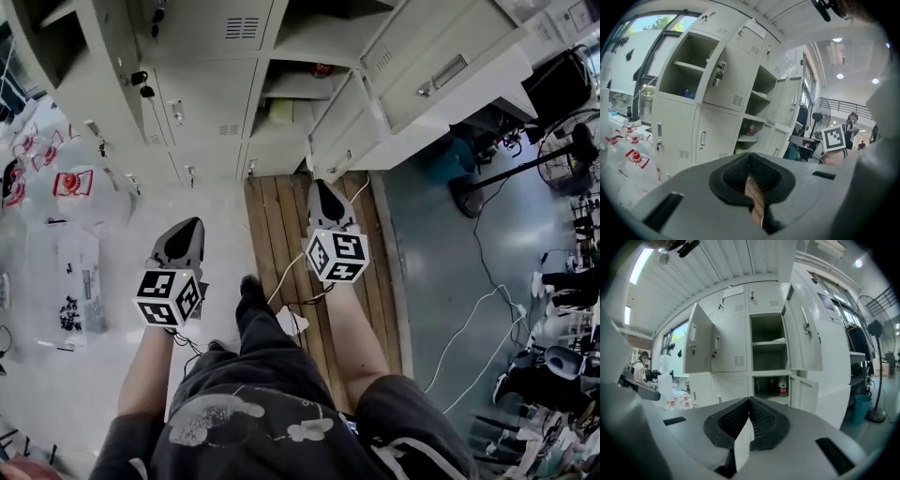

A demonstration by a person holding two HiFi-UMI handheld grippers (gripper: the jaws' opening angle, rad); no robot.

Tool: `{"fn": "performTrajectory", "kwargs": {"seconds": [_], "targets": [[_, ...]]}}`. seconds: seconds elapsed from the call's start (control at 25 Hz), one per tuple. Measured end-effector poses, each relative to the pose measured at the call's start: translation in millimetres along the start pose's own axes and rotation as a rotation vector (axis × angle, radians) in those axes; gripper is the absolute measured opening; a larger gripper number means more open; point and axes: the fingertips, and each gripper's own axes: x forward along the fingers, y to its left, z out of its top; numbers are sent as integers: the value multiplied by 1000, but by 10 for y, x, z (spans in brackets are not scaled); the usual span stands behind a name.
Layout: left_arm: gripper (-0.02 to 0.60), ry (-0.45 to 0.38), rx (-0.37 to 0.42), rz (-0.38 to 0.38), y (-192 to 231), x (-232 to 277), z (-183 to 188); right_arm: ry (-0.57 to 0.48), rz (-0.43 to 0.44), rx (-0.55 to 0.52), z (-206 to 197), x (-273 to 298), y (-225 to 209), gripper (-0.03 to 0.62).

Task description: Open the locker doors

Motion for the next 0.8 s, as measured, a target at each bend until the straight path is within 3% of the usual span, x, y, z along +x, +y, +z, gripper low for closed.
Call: {"fn": "performTrajectory", "kwargs": {"seconds": [0.28,0.52,0.8], "targets": [[9,-71,-33,53,135,-923,48,-44,150,-28,435,-453,938,29],[9,-110,-31,89,208,-1620,20,-79,189,-38,685,-835,1416,29],[9,-137,-31,115,347,-2194,-67,-75,207,-44,632,-1203,1840,29]]}}
